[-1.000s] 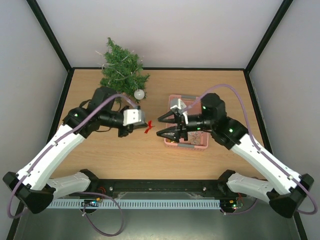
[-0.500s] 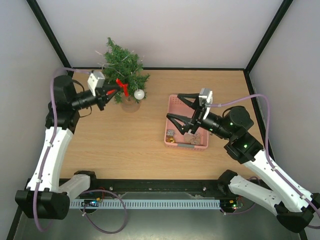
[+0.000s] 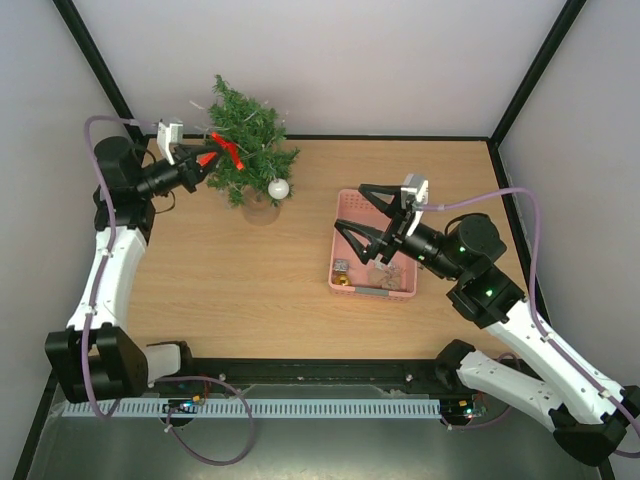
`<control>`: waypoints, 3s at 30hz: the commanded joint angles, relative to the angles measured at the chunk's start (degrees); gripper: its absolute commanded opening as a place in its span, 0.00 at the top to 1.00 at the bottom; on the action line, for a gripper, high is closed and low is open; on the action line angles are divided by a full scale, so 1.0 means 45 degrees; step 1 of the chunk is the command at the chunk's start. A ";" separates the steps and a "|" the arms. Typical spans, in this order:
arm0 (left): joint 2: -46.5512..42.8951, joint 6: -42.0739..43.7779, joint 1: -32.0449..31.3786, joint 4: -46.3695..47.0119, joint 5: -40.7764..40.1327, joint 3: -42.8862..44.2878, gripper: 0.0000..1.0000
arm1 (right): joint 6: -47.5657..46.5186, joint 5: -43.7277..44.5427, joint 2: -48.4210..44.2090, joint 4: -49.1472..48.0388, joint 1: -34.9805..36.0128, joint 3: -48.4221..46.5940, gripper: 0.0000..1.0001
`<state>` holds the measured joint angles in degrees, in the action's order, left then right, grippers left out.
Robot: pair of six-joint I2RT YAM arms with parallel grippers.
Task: Decorate the small christmas tree
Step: Place the decoration item on the Christmas tree.
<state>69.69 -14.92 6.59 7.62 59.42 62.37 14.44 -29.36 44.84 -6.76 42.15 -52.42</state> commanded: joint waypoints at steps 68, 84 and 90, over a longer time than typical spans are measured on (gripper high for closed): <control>0.1872 0.3113 -0.0371 -0.3744 -0.3515 0.1551 0.84 | 0.0459 -0.0222 0.1115 -0.0512 0.0084 -0.0276 0.02; 0.1865 0.2846 -0.0388 -0.3733 -0.4535 0.1478 0.82 | 0.0582 -0.0527 0.1266 -0.0508 0.0086 -0.0371 0.02; 0.1737 0.2817 -0.0427 -0.3598 -0.4844 0.1534 0.78 | 0.0643 -0.0632 0.1412 -0.0401 0.0085 -0.0457 0.02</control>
<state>78.83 -1.96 5.04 -9.41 39.00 69.36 16.97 -31.24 50.81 -7.18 42.15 -52.66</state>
